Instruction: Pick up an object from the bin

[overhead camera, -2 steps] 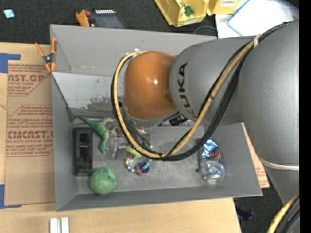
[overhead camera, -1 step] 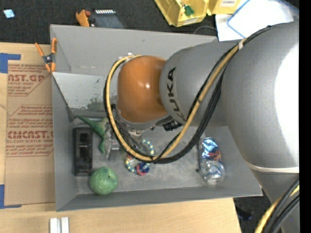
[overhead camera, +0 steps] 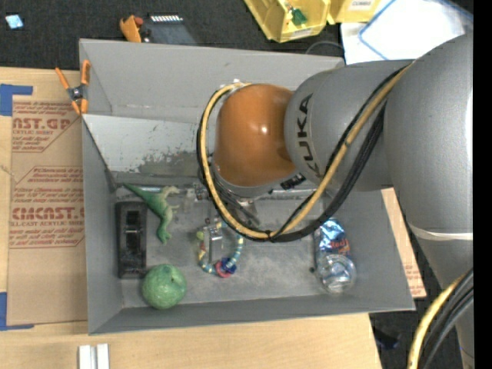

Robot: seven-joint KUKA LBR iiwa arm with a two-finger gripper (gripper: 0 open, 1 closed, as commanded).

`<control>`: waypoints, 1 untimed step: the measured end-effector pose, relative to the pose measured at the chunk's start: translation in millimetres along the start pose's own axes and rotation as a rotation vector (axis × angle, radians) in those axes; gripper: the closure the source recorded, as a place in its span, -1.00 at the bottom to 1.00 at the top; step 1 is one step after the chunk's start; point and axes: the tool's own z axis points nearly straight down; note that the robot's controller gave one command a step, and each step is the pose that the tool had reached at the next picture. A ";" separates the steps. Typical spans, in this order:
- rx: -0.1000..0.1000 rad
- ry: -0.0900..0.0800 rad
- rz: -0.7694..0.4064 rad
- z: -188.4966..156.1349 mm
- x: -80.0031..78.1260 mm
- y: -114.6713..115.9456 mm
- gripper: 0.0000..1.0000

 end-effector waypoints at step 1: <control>-0.002 0.000 -0.002 -0.2 0.3 3.2 -1.00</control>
Offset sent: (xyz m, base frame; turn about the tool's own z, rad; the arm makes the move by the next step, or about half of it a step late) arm 0.0270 -0.0146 -0.0110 0.1625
